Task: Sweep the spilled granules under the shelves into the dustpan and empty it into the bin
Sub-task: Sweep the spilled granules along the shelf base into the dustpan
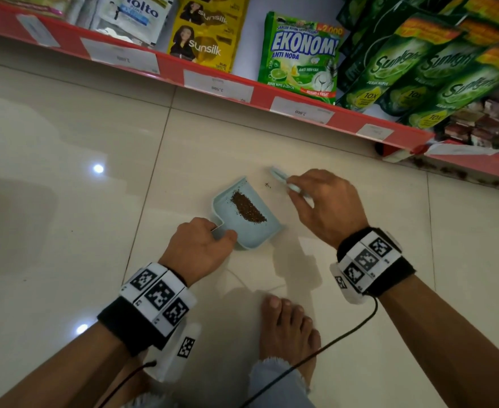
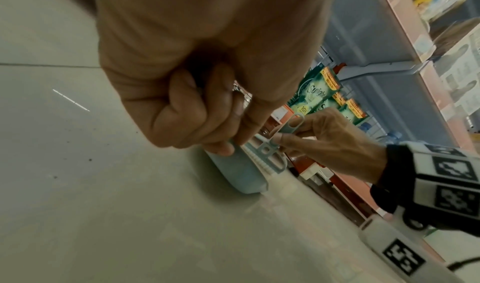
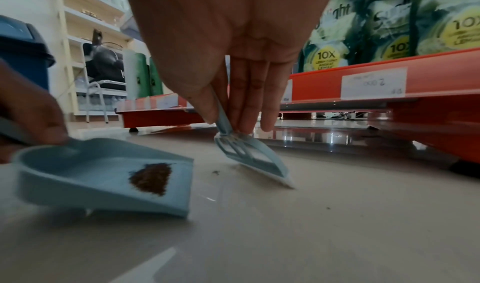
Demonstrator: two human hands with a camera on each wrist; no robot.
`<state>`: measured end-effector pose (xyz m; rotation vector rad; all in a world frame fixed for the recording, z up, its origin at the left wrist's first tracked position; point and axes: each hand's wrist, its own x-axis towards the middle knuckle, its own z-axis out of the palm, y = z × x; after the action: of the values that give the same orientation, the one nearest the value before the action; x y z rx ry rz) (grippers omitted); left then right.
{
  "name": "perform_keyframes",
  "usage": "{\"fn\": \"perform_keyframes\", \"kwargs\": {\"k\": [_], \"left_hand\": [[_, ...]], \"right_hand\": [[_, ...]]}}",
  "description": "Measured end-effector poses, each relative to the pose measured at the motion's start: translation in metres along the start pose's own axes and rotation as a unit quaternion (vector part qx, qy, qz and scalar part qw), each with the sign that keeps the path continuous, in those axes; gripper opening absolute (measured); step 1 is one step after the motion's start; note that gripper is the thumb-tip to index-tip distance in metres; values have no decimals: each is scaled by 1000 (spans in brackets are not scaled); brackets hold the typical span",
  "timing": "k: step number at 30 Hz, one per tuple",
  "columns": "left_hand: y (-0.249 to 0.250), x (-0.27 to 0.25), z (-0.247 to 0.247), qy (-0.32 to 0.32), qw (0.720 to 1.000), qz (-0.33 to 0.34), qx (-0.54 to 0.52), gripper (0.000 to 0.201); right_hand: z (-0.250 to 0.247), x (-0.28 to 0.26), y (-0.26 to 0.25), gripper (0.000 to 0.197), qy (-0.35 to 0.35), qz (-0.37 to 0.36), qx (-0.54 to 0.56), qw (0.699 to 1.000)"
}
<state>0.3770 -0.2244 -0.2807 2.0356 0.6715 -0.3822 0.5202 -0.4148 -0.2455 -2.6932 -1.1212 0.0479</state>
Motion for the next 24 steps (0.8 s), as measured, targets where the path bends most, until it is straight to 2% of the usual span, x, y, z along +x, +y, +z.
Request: {"fn": "perform_keyframes", "kwargs": {"k": [3, 6, 9, 13, 14, 16, 19, 21, 24], "left_hand": [[6, 1, -1, -5, 1000, -16, 9, 48], [9, 1, -2, -11, 999, -30, 7, 46], [9, 1, -2, -21, 999, -40, 11, 43], [11, 2, -2, -20, 999, -40, 16, 44], [12, 2, -2, -18, 999, -41, 17, 45], [11, 2, -2, -17, 999, -46, 17, 44], [7, 2, -3, -13, 999, -47, 24, 44], [5, 1, -3, -10, 999, -46, 28, 45], [3, -1, -4, -6, 998, -48, 31, 45]], "right_hand": [[0, -10, -8, 17, 15, 0, 123, 992], [-6, -10, -11, 15, 96, 63, 226, 967], [-9, -4, -9, 15, 141, 83, 188, 969], [-6, -3, -10, 17, 67, 57, 63, 994], [-4, -5, -12, 17, 40, 45, 67, 996], [-1, -9, -17, 16, 21, 39, 150, 988], [-3, -9, -20, 14, 91, 82, 243, 962], [-4, -9, -17, 15, 120, 91, 205, 967], [-4, -9, -16, 18, 100, 83, 83, 988]]}}
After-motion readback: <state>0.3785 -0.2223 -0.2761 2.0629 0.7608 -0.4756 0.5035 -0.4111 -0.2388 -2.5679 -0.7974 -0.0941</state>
